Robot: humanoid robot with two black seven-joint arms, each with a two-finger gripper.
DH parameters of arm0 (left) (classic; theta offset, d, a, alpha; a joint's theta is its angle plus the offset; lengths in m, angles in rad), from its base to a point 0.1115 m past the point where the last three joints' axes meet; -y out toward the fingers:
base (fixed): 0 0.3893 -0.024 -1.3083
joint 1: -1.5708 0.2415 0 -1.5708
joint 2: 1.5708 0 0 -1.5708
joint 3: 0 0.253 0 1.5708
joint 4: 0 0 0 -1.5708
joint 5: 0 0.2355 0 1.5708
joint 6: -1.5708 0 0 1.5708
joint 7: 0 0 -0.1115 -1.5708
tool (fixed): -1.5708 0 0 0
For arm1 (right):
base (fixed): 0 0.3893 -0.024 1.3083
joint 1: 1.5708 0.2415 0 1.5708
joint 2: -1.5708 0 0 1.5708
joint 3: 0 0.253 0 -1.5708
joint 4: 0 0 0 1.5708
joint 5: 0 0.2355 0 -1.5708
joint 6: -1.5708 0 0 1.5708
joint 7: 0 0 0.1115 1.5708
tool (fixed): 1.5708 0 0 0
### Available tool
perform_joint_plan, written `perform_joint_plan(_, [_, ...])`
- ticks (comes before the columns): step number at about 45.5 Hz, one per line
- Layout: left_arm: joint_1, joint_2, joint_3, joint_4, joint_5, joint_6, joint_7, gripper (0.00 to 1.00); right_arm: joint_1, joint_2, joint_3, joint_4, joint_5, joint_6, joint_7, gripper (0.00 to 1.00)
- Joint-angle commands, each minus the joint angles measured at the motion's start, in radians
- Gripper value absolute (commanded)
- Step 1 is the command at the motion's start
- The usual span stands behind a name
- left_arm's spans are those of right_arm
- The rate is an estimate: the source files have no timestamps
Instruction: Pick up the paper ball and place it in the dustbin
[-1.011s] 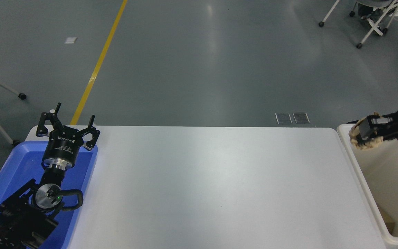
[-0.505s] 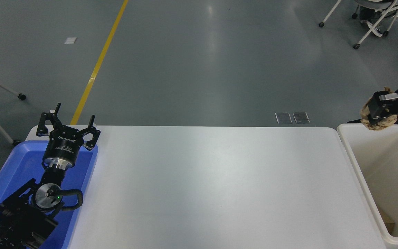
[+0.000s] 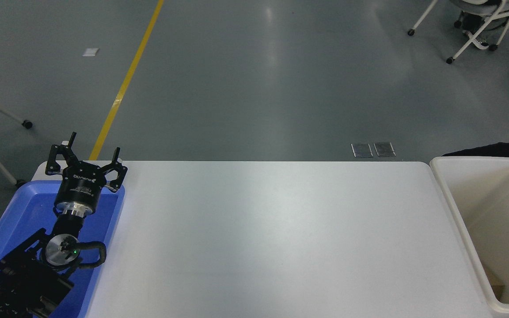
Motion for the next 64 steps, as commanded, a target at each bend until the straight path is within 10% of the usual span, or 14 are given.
perform_joint_plan(1, [-0.001,0.000,0.000,0.000,0.000,0.000,0.000,1.00,-0.587,0.057,0.394,-0.329,-0.016,-0.225,0.018,0.00])
perform_joint_plan(35, [-0.001,0.000,0.000,0.000,0.000,0.000,0.000,1.00,-1.007,0.365,0.762,-0.539,0.000,-0.512,0.008,0.00])
perform_joint_plan(37, [-0.001,0.000,0.000,0.000,0.000,0.000,0.000,1.00,-1.007,0.367,0.764,-0.537,0.000,-0.519,0.008,0.18])
perform_joint_plan(40, [-0.001,0.000,0.000,0.000,0.000,0.000,0.000,1.00,-1.007,0.365,0.762,-0.534,0.000,-0.518,0.009,1.00])
perform_joint_plan(64, [-0.002,0.000,0.000,0.000,0.000,0.000,0.000,1.00,-0.971,0.353,0.742,-0.524,0.001,-0.513,0.011,1.00])
